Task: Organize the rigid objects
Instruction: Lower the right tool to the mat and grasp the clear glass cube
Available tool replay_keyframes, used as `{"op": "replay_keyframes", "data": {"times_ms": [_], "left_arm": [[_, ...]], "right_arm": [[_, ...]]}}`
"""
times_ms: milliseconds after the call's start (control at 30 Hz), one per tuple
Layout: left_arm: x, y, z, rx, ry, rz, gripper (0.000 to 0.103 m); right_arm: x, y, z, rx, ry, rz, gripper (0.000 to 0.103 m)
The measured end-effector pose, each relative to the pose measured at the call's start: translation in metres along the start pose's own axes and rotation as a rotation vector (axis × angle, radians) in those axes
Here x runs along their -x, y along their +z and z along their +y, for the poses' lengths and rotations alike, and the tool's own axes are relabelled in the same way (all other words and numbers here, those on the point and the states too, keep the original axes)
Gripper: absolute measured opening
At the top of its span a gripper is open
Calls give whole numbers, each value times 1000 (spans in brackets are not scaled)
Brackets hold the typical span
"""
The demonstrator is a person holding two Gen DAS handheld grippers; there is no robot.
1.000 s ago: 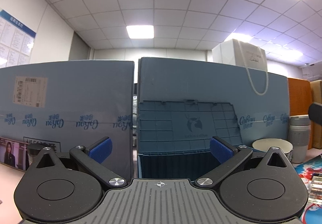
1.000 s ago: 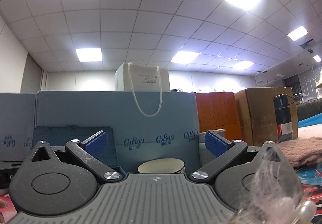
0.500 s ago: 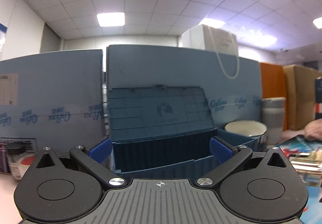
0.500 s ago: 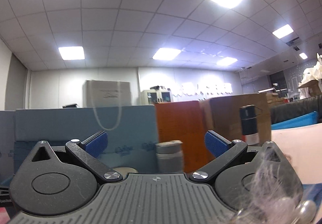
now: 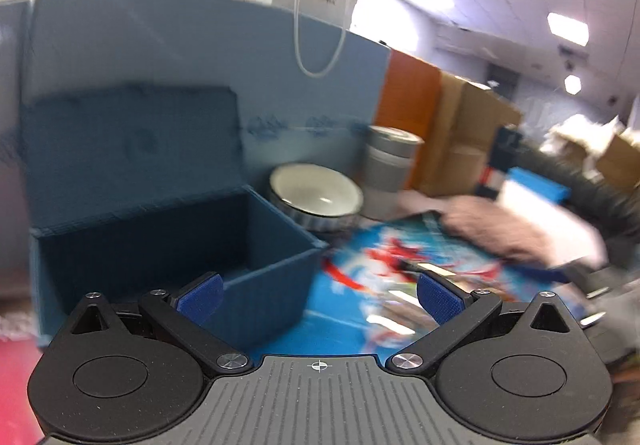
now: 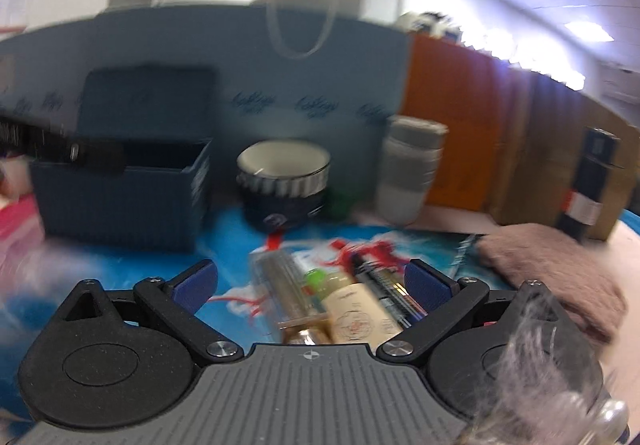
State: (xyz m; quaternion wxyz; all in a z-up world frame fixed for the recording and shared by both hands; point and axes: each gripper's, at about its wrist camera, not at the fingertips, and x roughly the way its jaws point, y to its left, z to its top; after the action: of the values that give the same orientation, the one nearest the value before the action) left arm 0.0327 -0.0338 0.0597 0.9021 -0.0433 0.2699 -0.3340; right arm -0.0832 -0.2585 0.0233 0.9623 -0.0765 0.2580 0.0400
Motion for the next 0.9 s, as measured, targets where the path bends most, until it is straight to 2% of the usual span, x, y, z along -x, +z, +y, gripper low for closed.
{"op": "replay_keyframes", "data": {"times_ms": [100,167,200,333,500,600,700,800,900], "left_arm": [[11,2,11,33,-18,-24,103],[17,4,22,55,-12,-36,103],[21,8,28,73,-9,-45,103],[29,14,52,148,17,-71,103],[39,22,75,193,36,-87,103],[42,24,84,214,40,-97,103],[42,25,93,240,45,-103,103],[45,25,103,263,52,-104,103],[45,24,108,281,59,-108,103]], "right_arm": [[-28,15,11,52,66,98,94],[-47,23,14,71,71,154,88],[-55,26,16,77,68,178,86],[-86,40,18,76,48,267,69],[-112,51,14,66,47,356,68],[-123,52,14,80,38,409,55],[-124,51,15,65,45,424,42],[-122,51,20,62,18,416,41],[-109,51,23,38,4,371,40]]}}
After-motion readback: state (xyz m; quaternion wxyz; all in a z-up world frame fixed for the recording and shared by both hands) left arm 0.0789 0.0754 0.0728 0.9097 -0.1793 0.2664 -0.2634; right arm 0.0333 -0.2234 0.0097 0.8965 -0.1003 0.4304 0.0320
